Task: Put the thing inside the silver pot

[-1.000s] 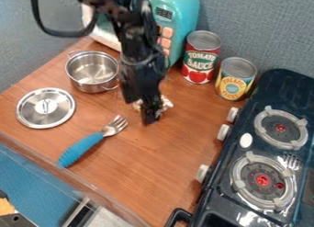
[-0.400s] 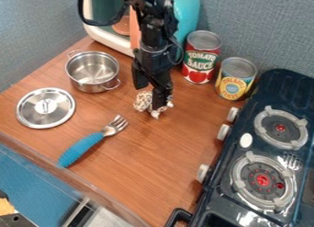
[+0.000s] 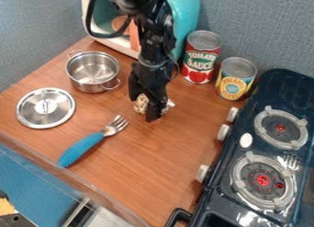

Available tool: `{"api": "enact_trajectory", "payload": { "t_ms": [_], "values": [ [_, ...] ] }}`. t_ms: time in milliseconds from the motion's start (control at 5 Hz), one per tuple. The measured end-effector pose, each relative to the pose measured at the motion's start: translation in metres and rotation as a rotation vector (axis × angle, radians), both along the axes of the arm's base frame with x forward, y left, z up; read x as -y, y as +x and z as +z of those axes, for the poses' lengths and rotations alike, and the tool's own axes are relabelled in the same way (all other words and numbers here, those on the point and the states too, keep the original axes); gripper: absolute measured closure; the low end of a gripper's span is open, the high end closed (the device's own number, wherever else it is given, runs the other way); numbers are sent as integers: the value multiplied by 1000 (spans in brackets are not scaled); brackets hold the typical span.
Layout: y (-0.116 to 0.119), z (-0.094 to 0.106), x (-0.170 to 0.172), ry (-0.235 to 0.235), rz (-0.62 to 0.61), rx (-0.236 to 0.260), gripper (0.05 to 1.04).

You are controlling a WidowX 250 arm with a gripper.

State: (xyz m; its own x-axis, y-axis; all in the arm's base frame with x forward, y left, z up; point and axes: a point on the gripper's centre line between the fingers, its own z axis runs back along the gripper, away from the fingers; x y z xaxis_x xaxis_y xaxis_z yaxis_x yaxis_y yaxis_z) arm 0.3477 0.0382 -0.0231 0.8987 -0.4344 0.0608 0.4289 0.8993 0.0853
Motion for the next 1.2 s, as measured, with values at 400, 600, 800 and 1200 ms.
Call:
{"api": "enact_trajectory", "payload": {
  "t_ms": [400, 600, 800, 1200],
  "values": [
    [-7, -5, 0, -12, -6, 6, 605],
    [-9, 17, -5, -41, 30, 62, 694],
    [-11, 66, -31, -68, 120, 168, 716],
    [-18, 101, -119, -27, 359, 226, 716]
  ]
}}
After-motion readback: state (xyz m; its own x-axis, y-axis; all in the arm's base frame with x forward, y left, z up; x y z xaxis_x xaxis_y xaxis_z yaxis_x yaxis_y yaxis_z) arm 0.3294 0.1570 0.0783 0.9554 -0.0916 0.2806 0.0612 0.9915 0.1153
